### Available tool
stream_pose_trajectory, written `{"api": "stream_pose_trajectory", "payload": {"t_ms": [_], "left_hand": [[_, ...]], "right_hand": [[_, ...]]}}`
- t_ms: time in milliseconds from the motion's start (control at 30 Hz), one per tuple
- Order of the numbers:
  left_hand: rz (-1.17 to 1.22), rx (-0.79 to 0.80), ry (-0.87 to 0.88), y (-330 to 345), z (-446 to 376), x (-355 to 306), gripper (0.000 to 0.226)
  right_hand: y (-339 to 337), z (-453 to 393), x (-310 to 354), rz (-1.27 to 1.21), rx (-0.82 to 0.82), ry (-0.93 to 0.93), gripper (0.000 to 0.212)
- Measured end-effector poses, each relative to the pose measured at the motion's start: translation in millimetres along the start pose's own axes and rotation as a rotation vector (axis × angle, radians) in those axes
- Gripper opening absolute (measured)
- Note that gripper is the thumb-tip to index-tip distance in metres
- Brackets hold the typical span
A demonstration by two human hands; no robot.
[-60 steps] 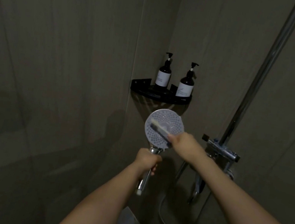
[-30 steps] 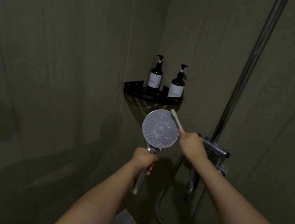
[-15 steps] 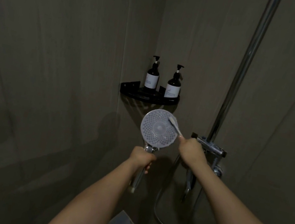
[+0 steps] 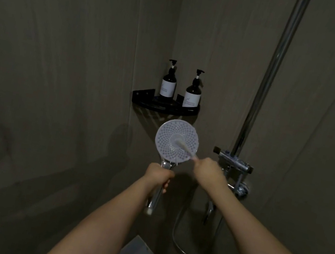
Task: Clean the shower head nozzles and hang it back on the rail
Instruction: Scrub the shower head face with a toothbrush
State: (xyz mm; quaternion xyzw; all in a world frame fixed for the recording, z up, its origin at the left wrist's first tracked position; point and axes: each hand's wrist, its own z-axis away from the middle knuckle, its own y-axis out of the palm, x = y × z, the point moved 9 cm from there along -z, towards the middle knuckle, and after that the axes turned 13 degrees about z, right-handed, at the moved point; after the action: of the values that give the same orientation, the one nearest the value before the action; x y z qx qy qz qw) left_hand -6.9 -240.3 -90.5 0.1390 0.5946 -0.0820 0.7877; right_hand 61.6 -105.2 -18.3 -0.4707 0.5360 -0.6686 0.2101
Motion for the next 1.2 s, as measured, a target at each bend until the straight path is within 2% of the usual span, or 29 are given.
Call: {"api": "stream_pose_trajectory", "payload": {"t_ms": [67,100,167,233,333,367,467,500,600,633,700,767,833,900,967,1067,1167,1200], "left_hand": [[-0.007,0.001,-0.002,0,0,0,0.033],[-0.008,0.001,-0.003,-1,0,0,0.033],[-0.004,-0.001,-0.002,0,0,-1,0.032],[-0.004,0.003,-0.002,1,0,-3,0.032],[0.019,-0.009,-0.009,-3,-1,-5,0.033],[0.016,-0.017,-0.009,-5,-2,-5,0.033],[0.019,-0.024,-0.004,-6,-2,-5,0.032],[0.021,-0.018,-0.001,-5,-2,-5,0.033],[0.008,-0.015,-0.001,-5,-2,-4,0.032],[0.004,-0.016,-0.004,-6,-2,-3,0.032],[0.007,-0.022,-0.009,-8,-3,-1,0.032],[0.02,-0.021,-0.011,-8,-3,0,0.033],[0.028,-0.012,-0.015,-7,-2,-1,0.033],[0.031,-0.027,-0.014,-11,-3,-2,0.033],[0.026,-0.042,-0.013,-16,-4,-2,0.033],[0.022,-0.039,-0.005,-16,-5,-2,0.033],[0.007,-0.03,-0.009,-15,-3,-1,0.033],[0.001,-0.027,-0.012,-15,-2,0,0.033]], "right_hand": [[-19,-3,-12,0.011,-0.113,0.045,0.047],[-19,-3,-8,-0.002,-0.097,0.003,0.047],[1,3,11,0.011,0.047,-0.12,0.041],[13,5,10,0.076,0.113,-0.097,0.038],[-9,-2,-14,0.018,-0.033,0.048,0.041],[-11,-1,-13,0.008,-0.048,0.046,0.044],[14,8,14,0.038,0.104,-0.121,0.043],[15,9,14,0.063,0.082,-0.118,0.044],[-13,-2,-13,-0.019,-0.099,0.084,0.048],[-19,0,-15,-0.038,-0.127,0.089,0.049],[-13,-1,2,-0.053,-0.043,-0.058,0.043],[9,10,19,0.061,0.085,-0.177,0.039],[8,-1,0,0.076,0.058,-0.084,0.041],[-10,-7,-25,0.083,-0.053,0.046,0.047],[-10,-6,-27,0.07,-0.049,0.009,0.048],[12,4,-11,0.12,0.08,-0.099,0.042],[-3,-5,-28,0.031,-0.038,0.023,0.046],[-9,-4,-28,0.004,-0.057,0.01,0.047]]}}
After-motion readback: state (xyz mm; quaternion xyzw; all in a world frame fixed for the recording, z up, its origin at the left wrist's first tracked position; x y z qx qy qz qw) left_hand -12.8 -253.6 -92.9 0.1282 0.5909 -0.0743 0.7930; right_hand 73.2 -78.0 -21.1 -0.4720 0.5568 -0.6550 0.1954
